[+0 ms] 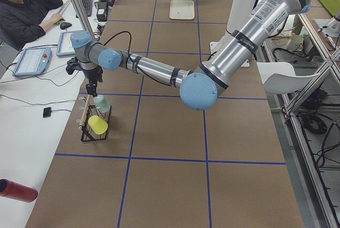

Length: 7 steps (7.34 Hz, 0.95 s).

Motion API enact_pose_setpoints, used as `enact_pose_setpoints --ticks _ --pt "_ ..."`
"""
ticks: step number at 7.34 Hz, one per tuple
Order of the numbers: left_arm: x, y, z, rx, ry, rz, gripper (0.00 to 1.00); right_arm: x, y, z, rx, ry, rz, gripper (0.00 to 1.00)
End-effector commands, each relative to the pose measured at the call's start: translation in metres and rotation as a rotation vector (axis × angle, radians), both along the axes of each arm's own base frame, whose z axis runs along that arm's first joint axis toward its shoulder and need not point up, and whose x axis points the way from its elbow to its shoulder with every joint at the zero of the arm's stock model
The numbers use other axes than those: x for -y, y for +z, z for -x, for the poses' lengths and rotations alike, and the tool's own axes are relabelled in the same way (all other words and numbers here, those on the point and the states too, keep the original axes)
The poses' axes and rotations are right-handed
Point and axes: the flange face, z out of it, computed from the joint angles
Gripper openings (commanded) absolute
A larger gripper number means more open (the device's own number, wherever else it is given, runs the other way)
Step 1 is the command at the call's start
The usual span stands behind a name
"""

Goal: Left arm grabs green cup and hands to right arm on tray

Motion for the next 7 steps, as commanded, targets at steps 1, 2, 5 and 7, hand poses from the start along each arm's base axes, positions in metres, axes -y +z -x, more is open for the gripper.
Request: enact_pose_setpoints --ticks 1,2,5,7 --pt "0.016 0.015 -0.028 0.054 0.003 -0.019 1.0 0.0 0.0 0.0 0.0 -0.001 0.0 1.0" --pt "0.021 0.032 -0.032 0.051 0.006 -0.031 1.0 0.0 0.0 0.0 0.0 -0.001 0.0 1.0" --pt "0.017 0.038 -0.052 0.066 0.019 -0.03 1.0 0.0 0.0 0.001 0.0 -0.003 0.0 1.0" --pt "0.016 0.041 -0.053 0.069 0.035 -0.038 1.0 0.0 0.001 0.001 -0.001 -0.002 0.001 1.0"
